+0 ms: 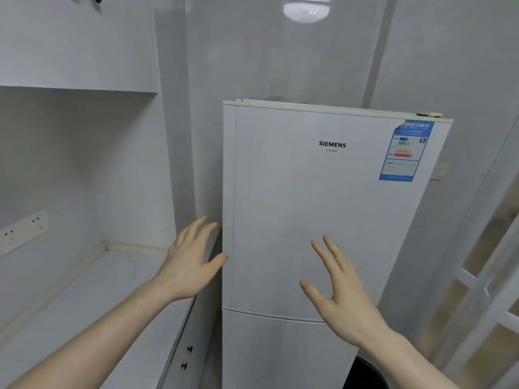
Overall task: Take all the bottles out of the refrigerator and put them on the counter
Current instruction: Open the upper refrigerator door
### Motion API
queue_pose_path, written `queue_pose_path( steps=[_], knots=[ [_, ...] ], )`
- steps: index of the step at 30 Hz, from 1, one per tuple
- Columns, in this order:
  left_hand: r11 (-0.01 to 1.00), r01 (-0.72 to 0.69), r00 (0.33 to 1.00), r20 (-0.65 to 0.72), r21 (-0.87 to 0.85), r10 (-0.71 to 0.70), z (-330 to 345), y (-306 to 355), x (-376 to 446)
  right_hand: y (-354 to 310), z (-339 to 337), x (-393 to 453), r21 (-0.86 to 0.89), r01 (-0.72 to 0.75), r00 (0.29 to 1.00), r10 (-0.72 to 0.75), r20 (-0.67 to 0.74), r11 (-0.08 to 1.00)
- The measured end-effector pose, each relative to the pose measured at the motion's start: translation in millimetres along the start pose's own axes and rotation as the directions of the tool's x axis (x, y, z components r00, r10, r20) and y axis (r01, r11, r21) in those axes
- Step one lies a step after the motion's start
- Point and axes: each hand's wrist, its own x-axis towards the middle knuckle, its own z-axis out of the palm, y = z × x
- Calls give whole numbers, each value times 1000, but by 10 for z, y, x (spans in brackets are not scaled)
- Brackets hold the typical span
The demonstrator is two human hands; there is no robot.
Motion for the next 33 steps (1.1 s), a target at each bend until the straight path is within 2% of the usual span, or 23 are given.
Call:
queue_pose_path(
  steps=[7, 14, 20, 24, 33],
  knots=[
    [973, 131, 991, 4, -191, -133, 289, 18, 771, 435, 78, 545, 22, 31, 999, -31, 18, 999],
    [832, 320, 939, 38, -452, -341, 498, 96, 1500, 789, 133, 1155, 75, 74, 995, -79, 54, 994],
    [712, 348, 892, -18, -610, -452, 617, 97, 1809, 873, 227, 1344, 118, 64, 995, -72, 66, 991],
    [665, 338, 894, 5, -666, -449, 610, 0, 1979, 870, 241, 1377, 132, 25, 998, -34, 62, 991],
    [721, 305, 923, 6, -622, -384, 603, -130, 2094, 694, 285, 1195, 160, -91, 996, 91, 8, 983]
  ],
)
